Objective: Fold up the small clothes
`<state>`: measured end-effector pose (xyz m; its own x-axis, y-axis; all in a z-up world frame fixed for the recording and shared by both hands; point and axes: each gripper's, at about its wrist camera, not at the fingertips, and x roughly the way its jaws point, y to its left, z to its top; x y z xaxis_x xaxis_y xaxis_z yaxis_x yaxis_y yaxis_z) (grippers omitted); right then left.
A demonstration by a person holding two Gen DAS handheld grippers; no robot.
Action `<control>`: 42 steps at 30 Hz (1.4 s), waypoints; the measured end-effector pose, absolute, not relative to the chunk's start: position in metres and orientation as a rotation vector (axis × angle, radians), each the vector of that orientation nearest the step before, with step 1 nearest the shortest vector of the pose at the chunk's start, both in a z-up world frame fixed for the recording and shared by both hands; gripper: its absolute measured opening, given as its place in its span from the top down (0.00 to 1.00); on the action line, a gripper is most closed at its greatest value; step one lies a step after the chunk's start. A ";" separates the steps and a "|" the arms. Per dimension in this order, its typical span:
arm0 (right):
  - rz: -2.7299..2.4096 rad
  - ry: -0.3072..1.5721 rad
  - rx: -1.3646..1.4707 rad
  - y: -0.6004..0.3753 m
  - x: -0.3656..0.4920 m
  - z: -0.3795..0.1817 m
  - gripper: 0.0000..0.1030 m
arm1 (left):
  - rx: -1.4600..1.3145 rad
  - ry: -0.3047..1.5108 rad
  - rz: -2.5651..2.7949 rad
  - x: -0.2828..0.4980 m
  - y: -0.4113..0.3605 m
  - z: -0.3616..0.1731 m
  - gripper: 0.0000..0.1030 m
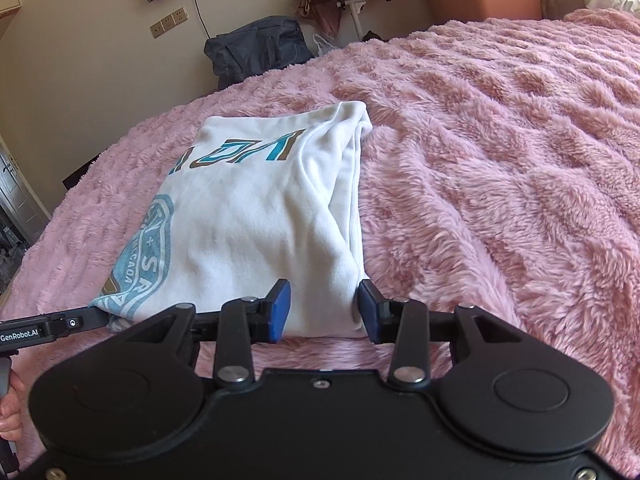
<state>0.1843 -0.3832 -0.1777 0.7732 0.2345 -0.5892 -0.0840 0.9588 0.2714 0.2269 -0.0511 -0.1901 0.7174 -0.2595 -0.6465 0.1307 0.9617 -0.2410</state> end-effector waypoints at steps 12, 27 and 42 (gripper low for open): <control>0.130 0.600 0.137 -0.392 0.181 -0.159 0.96 | 0.056 0.780 -0.183 0.226 -0.087 -0.188 0.97; 0.140 0.596 0.262 -0.412 0.177 -0.163 0.70 | -0.270 0.702 -0.268 0.212 -0.023 -0.145 0.78; 0.431 0.731 0.633 -0.466 0.275 -0.176 0.41 | -0.808 0.850 -0.542 0.359 0.040 -0.199 0.56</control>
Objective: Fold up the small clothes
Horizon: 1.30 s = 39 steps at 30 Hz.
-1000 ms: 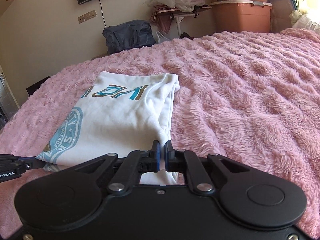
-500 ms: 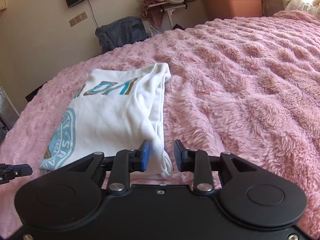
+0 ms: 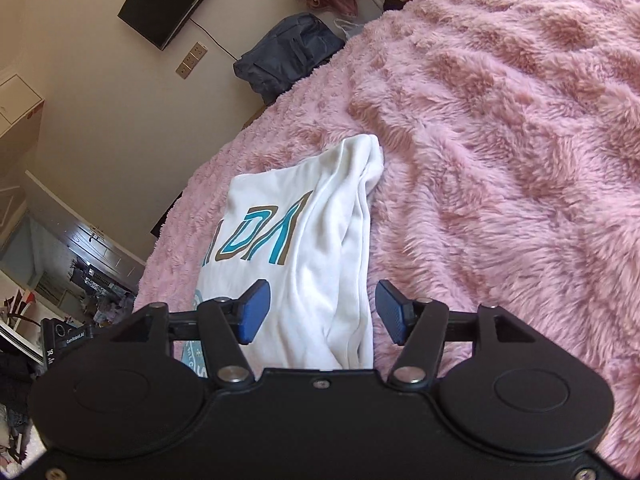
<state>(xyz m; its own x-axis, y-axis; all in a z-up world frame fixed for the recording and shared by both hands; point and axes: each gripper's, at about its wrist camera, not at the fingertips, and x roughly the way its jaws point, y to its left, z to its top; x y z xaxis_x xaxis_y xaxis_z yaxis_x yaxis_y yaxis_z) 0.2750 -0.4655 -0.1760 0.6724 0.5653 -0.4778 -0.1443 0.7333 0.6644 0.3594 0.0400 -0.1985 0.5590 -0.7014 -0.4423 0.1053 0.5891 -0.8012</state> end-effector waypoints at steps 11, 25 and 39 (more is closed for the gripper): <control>0.601 0.829 0.831 -0.477 0.319 -0.222 0.27 | -1.010 0.976 -0.651 0.414 0.037 -0.252 0.53; 0.683 0.862 0.807 -0.424 0.367 -0.220 0.44 | -1.006 1.000 -0.745 0.450 0.010 -0.257 0.53; 0.647 0.798 0.754 -0.406 0.355 -0.152 0.59 | -0.934 0.880 -0.769 0.424 0.034 -0.178 0.65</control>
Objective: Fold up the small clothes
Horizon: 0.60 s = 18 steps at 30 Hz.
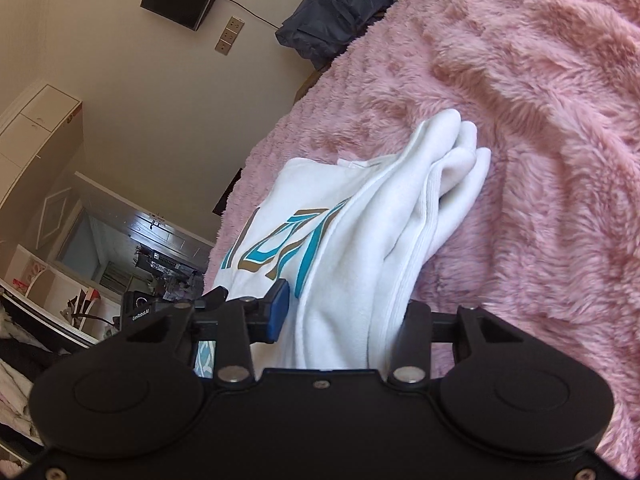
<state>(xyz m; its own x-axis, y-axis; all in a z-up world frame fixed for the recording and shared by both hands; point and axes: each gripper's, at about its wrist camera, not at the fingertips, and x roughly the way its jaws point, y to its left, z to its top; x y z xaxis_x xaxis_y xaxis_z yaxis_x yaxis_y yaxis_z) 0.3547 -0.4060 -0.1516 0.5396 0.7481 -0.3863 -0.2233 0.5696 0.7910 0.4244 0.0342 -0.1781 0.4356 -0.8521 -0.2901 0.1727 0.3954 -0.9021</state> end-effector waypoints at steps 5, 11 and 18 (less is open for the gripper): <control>0.711 0.763 0.706 -0.372 0.349 -0.113 0.59 | -0.899 0.810 -0.744 0.392 0.075 -0.137 0.65; 0.792 0.742 0.658 -0.319 0.338 -0.087 0.59 | -0.921 0.751 -0.685 0.347 0.129 -0.125 0.65; 0.768 0.872 0.680 -0.271 0.317 -0.142 0.59 | -1.033 0.878 -0.540 0.298 0.166 -0.215 0.63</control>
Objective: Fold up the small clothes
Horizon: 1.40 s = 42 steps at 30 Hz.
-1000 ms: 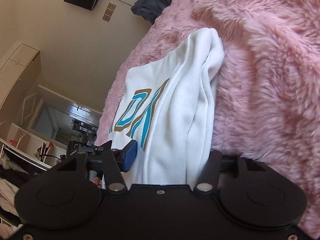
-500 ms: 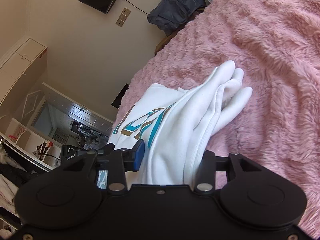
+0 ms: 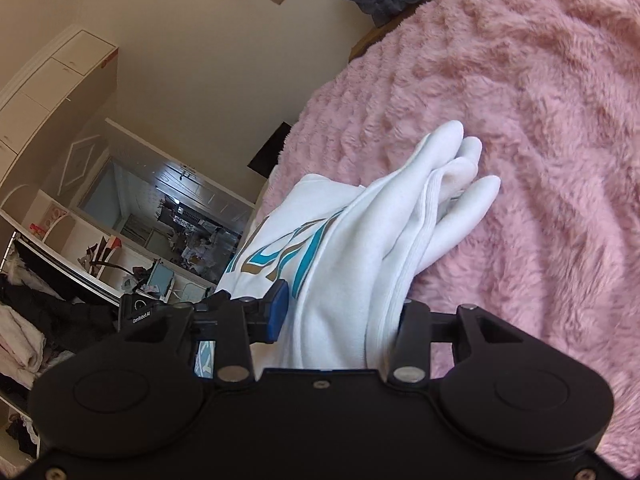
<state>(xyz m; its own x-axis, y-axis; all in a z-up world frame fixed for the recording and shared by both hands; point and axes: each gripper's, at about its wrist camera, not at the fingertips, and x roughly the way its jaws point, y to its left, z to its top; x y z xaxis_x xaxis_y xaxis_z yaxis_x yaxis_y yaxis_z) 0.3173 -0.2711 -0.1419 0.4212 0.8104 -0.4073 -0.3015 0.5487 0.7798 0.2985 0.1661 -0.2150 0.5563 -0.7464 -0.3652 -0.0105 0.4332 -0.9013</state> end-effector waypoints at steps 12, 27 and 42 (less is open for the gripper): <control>0.660 0.959 0.834 -0.299 0.272 -0.211 0.49 | -1.118 0.838 -0.455 0.254 0.212 -0.254 0.60; 0.647 0.931 0.578 -0.319 0.199 -0.198 0.34 | -0.897 0.769 -0.472 0.141 0.146 -0.190 0.58; 0.693 0.969 0.713 -0.309 0.175 -0.197 0.76 | -0.616 0.830 -0.403 0.148 0.087 -0.188 0.57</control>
<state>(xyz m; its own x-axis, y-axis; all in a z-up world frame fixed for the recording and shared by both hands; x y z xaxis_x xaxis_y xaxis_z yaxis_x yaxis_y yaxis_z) 0.1752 -0.3092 -0.1971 0.3973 0.7840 -0.4770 -0.1971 0.5805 0.7900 0.1478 0.0868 -0.1883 0.6162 -0.5557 -0.5581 0.0946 0.7558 -0.6480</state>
